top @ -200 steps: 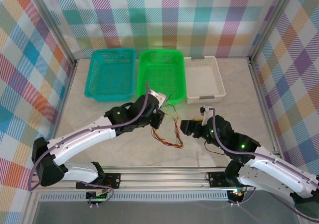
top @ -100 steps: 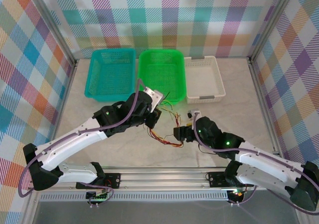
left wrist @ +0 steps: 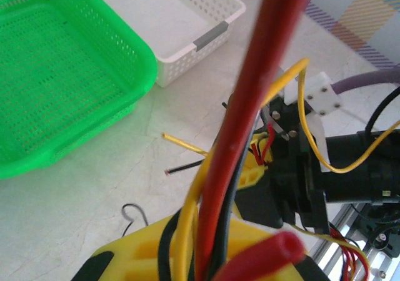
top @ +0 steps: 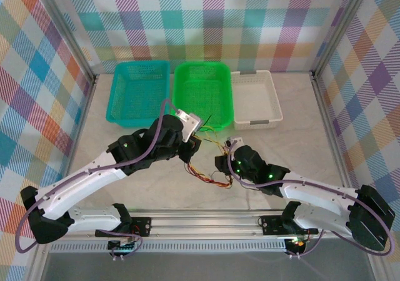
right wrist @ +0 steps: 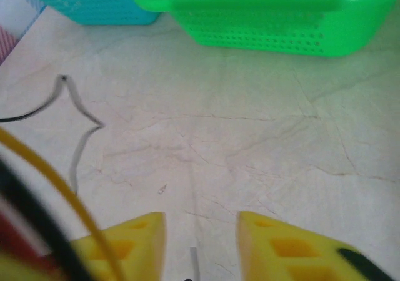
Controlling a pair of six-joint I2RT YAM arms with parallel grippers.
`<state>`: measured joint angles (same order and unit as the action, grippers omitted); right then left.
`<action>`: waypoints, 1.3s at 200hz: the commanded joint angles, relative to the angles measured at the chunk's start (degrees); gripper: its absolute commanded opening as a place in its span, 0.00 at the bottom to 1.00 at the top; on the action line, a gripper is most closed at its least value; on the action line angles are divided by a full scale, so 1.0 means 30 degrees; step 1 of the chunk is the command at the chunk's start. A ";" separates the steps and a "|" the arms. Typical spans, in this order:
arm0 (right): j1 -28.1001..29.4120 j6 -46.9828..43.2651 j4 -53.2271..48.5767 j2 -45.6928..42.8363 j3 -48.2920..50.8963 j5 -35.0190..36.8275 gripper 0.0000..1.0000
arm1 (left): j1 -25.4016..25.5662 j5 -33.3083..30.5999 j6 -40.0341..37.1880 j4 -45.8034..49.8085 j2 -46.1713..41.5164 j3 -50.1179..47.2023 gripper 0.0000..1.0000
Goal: Untangle the cables
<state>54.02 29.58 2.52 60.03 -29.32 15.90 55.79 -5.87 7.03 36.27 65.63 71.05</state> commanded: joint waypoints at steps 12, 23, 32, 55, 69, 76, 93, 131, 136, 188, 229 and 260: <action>-0.0047 0.0974 -0.1599 -0.0095 -0.0673 0.2892 0.18 | 0.0212 -0.0806 0.0060 -0.0497 -0.1020 -0.0390 0.00; -0.0113 0.1588 -0.2645 -0.0172 -0.0829 0.3721 0.12 | 0.0212 -0.1446 0.0158 -0.0381 -0.1170 -0.0472 0.00; -0.0214 0.2219 -0.3446 -0.0256 -0.0916 0.4166 0.08 | 0.0212 -0.2022 0.0246 -0.0264 -0.1242 -0.0526 0.00; -0.0724 0.3820 -0.5161 -0.0601 -0.0928 0.4776 0.03 | 0.0212 -0.4052 0.0791 0.0216 -0.1199 -0.0457 0.00; -0.1024 0.4584 -0.5856 -0.0986 -0.0881 0.4770 0.00 | 0.0183 -0.5467 0.1416 0.0444 -0.1219 -0.0464 0.00; -0.1121 0.4938 -0.6211 -0.1218 -0.0898 0.4802 0.00 | 0.0194 -0.6073 0.1816 0.0523 -0.1271 -0.0479 0.00; -0.1483 0.6323 -0.7576 -0.1935 -0.1039 0.5128 0.00 | 0.0183 -0.7219 0.3156 0.0593 -0.1414 -0.0592 0.00; -0.2692 0.9017 -1.0057 -0.4039 -0.1246 0.4500 0.00 | 0.0153 -0.8464 0.7735 0.0330 -0.1799 -0.1666 0.00; -0.2762 0.9199 -1.0117 -0.4330 -0.1189 0.4326 0.00 | 0.0153 -0.8449 0.8333 0.0186 -0.1890 -0.1894 0.00; -0.2977 0.8435 -1.0410 -0.6207 -0.1450 0.3719 0.26 | 0.0176 -0.8371 1.2383 -0.1588 -0.2248 -0.3808 0.00; -0.3036 0.7723 -1.1126 -0.7470 -0.1735 0.3739 0.53 | 0.0153 -0.7688 1.2876 -0.2699 -0.1301 -0.3996 0.00; -0.3036 0.7368 -1.1376 -0.8145 -0.1980 0.3329 0.62 | 0.0153 -0.7368 1.2716 -0.3128 -0.0339 -0.3619 0.00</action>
<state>45.28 53.30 -29.52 37.21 -32.69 26.33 56.23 -27.94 44.12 29.76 63.00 58.87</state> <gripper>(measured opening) 0.605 0.097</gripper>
